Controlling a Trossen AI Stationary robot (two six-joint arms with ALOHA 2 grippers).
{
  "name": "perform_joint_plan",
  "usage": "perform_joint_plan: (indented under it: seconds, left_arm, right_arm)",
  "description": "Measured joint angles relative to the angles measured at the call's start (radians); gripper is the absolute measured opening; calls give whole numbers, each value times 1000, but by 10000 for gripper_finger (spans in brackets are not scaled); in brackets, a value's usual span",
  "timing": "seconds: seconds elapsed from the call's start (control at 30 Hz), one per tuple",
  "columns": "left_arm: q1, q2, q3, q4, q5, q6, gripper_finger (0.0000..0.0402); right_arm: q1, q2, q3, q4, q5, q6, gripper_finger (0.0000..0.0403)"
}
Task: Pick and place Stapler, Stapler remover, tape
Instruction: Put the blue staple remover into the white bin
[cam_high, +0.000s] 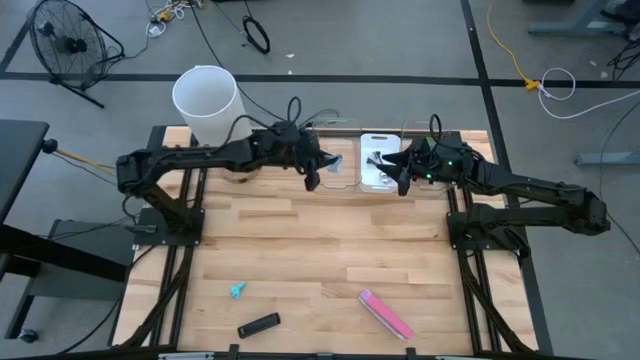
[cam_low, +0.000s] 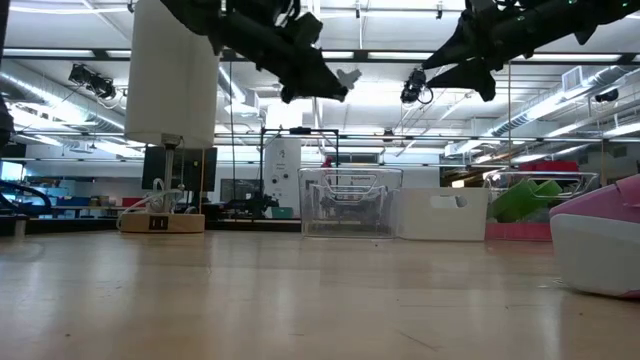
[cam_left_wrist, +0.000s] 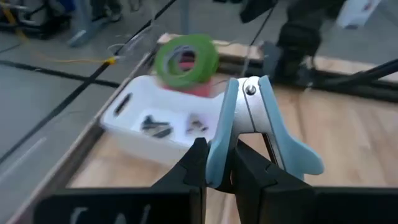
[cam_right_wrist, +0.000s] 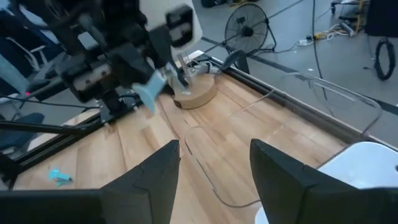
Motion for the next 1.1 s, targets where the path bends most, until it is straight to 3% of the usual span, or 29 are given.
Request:
perform_joint_plan:
  seconds: [0.27,0.57,0.93,1.03,1.1]
  left_arm:
    - [-50,46,0,139,-39,8,45]
    - [-88,46,1,133,-208,87,45]
    - [-93,46,1,132,-244,103,45]
    - [-93,46,1,128,-249,104,45]
    - [-92,46,1,128,-247,104,45]
  right_arm:
    - [29,77,0,121,-12,68,194]
    - [46,241,0,379,-59,110,194]
    - [67,414,0,612,-38,124,193]
    - [67,437,0,629,-11,124,176]
    - [68,444,0,648,-6,116,143]
